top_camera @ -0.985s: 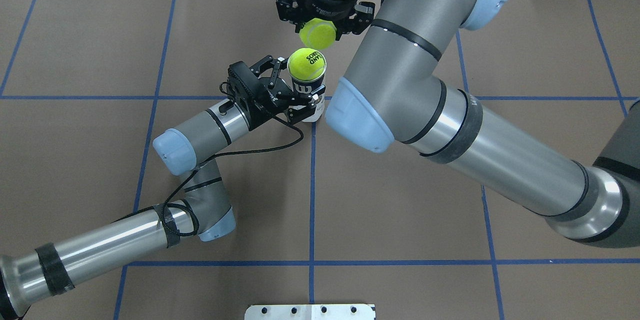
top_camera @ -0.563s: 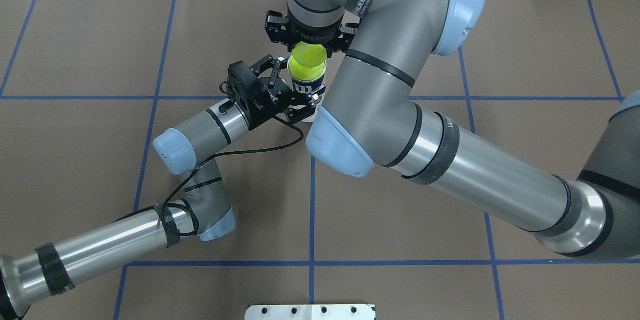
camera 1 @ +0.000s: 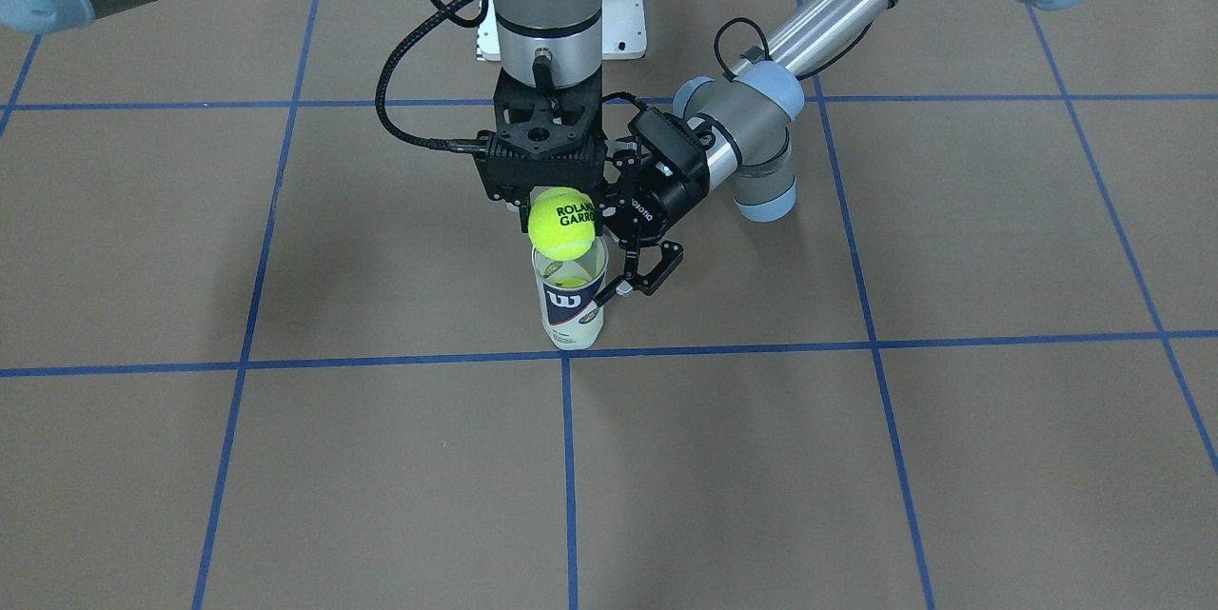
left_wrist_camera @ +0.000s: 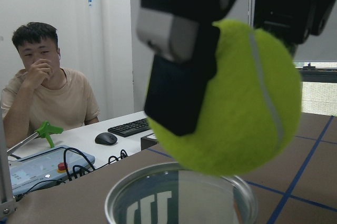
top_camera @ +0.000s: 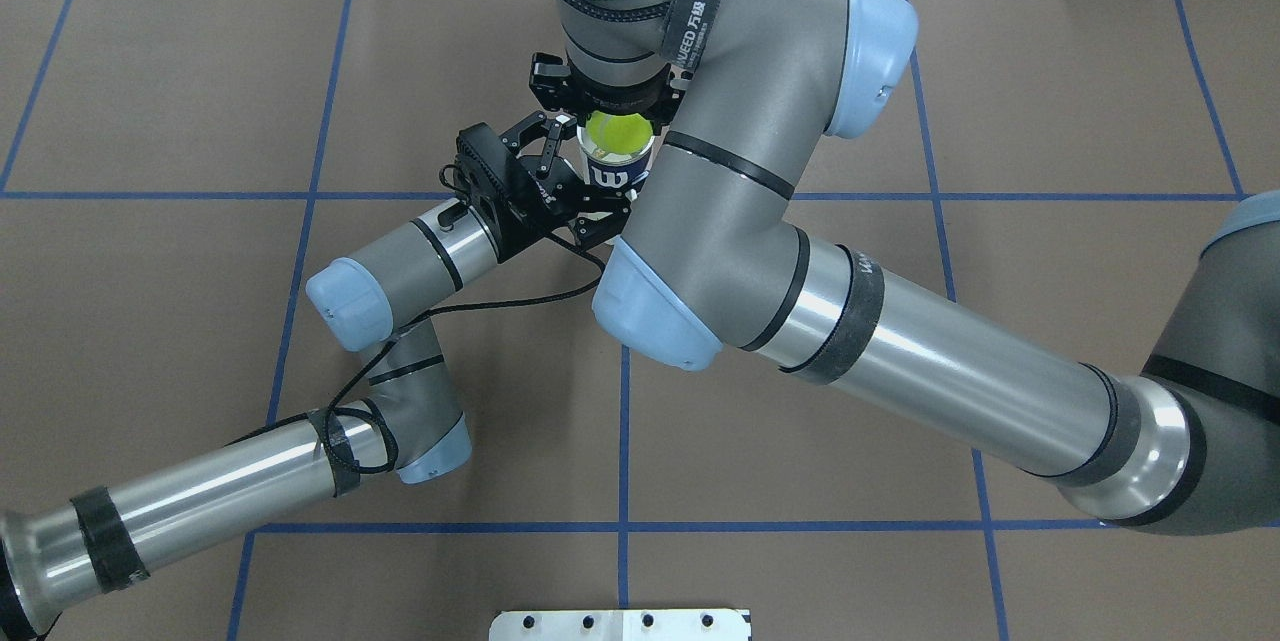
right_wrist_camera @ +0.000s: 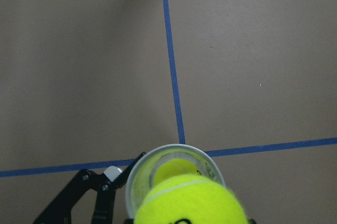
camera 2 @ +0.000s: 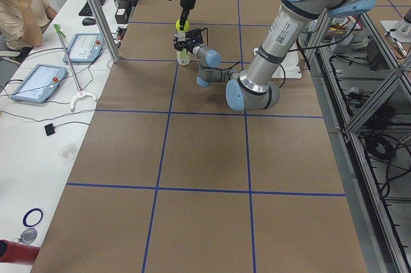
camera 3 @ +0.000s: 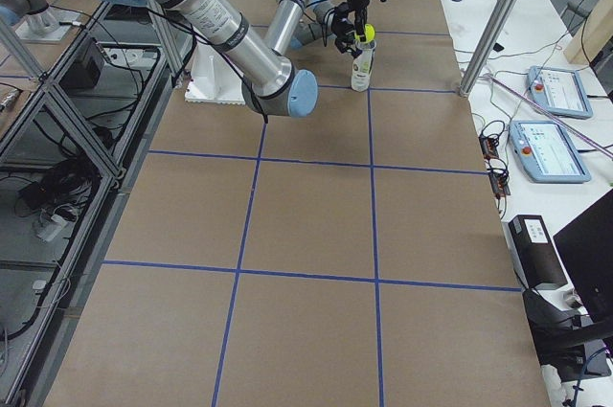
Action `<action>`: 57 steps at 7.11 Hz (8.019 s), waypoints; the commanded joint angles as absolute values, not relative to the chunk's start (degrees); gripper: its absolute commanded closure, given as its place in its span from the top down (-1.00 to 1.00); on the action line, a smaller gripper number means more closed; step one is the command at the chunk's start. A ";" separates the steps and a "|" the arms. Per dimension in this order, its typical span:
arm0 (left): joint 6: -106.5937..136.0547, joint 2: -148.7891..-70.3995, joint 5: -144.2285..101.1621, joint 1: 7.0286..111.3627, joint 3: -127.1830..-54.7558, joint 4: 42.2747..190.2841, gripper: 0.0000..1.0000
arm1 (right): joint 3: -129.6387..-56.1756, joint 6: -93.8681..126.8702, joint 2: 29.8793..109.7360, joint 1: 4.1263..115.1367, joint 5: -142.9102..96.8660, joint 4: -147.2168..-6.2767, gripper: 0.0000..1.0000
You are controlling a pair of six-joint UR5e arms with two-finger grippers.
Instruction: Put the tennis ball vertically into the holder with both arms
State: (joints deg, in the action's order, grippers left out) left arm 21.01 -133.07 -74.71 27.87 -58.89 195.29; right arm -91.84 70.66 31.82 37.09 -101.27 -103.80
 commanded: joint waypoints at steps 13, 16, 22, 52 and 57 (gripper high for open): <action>21.09 -132.98 -75.15 30.14 -62.40 195.21 0.98 | -94.47 63.85 36.36 47.25 -111.42 -101.60 1.00; 21.18 -132.46 -82.06 35.83 -63.02 195.29 0.98 | -96.86 45.15 51.36 60.77 -119.50 -94.79 1.00; 21.18 -123.33 -100.06 52.96 -65.83 182.85 0.98 | -92.82 -1.60 79.06 84.79 -129.11 -91.32 1.00; -7.73 -84.20 -132.45 91.32 -88.07 102.22 0.99 | -91.58 -9.76 90.88 90.26 -128.76 -91.14 1.00; -7.73 -84.20 -132.45 91.32 -87.72 102.22 0.99 | -91.41 -9.67 91.32 90.26 -128.76 -89.56 1.00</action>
